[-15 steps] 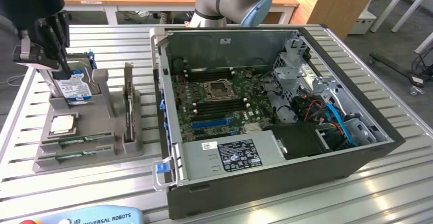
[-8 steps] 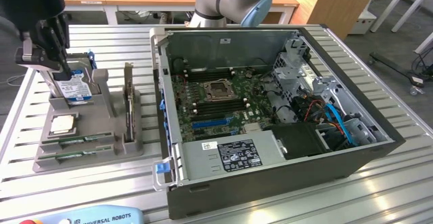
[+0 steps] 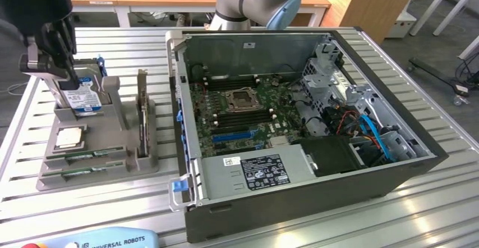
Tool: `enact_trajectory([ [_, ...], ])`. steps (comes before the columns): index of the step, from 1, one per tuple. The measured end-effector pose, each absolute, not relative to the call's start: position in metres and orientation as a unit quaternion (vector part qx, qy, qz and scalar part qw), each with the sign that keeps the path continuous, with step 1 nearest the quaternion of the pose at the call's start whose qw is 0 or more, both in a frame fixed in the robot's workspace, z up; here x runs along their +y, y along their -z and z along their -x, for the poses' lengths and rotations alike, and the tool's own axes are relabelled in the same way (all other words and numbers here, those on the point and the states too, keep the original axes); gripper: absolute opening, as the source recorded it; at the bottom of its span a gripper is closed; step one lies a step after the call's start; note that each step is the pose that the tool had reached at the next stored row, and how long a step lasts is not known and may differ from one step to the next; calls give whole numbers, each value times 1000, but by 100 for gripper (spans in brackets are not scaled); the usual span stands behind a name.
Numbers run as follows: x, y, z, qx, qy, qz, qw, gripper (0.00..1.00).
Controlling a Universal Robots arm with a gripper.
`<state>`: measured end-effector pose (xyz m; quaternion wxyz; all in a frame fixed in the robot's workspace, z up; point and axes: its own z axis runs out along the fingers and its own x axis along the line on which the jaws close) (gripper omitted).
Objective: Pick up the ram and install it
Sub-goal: 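Pick up the ram and move it above insertion slot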
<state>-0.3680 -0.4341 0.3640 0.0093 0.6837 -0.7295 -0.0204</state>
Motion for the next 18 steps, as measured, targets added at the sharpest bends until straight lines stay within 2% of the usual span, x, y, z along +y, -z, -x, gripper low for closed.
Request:
enact_trajectory([
  [15, -434, -363, 368, -729, 20, -684, 9, 10],
  [16, -434, -363, 368, -729, 20, -684, 9, 11],
  [17, -434, -363, 368, -729, 20, -684, 9, 23],
  [18, -434, -363, 368, -729, 20, -684, 9, 29],
])
